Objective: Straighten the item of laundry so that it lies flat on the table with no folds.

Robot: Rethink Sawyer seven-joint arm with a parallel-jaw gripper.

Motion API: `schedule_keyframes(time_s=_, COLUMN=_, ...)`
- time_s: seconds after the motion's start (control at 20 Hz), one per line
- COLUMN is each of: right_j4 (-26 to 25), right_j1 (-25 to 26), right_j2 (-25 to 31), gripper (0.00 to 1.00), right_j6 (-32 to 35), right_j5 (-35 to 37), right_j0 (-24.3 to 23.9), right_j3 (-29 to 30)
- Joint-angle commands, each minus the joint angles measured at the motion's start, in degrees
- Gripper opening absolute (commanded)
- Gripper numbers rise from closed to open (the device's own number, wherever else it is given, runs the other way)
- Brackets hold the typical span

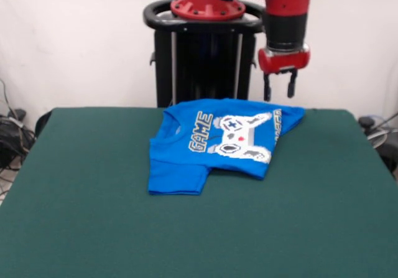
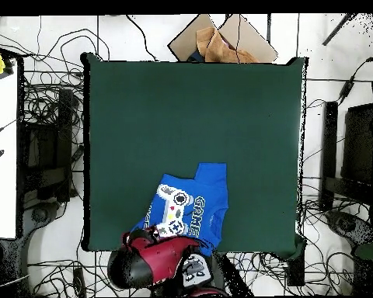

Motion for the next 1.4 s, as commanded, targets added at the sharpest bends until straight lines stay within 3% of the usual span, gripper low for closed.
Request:
schedule_keyframes(time_s=0.05, right_j4=5.92, right_j1=-0.59, right_j2=4.43, gripper=1.0, right_j6=7.66, right_j5=9.15, right_j0=-2.64, right_j3=-6.27)
schedule_keyframes(time_s=0.4, right_j4=7.99, right_j1=-3.67, right_j2=-1.96, gripper=1.0, right_j6=7.62, right_j5=13.65, right_j0=2.26, right_j3=-9.11)
schedule_keyframes(time_s=0.7, right_j4=7.52, right_j1=-4.23, right_j2=-3.22, gripper=1.0, right_j6=8.05, right_j5=13.82, right_j0=2.95, right_j3=-8.96)
schedule_keyframes(time_s=1.4, right_j4=2.12, right_j1=-1.83, right_j2=-2.76, gripper=1.0, right_j6=3.41, right_j5=11.33, right_j0=-3.94, right_j3=-9.82)
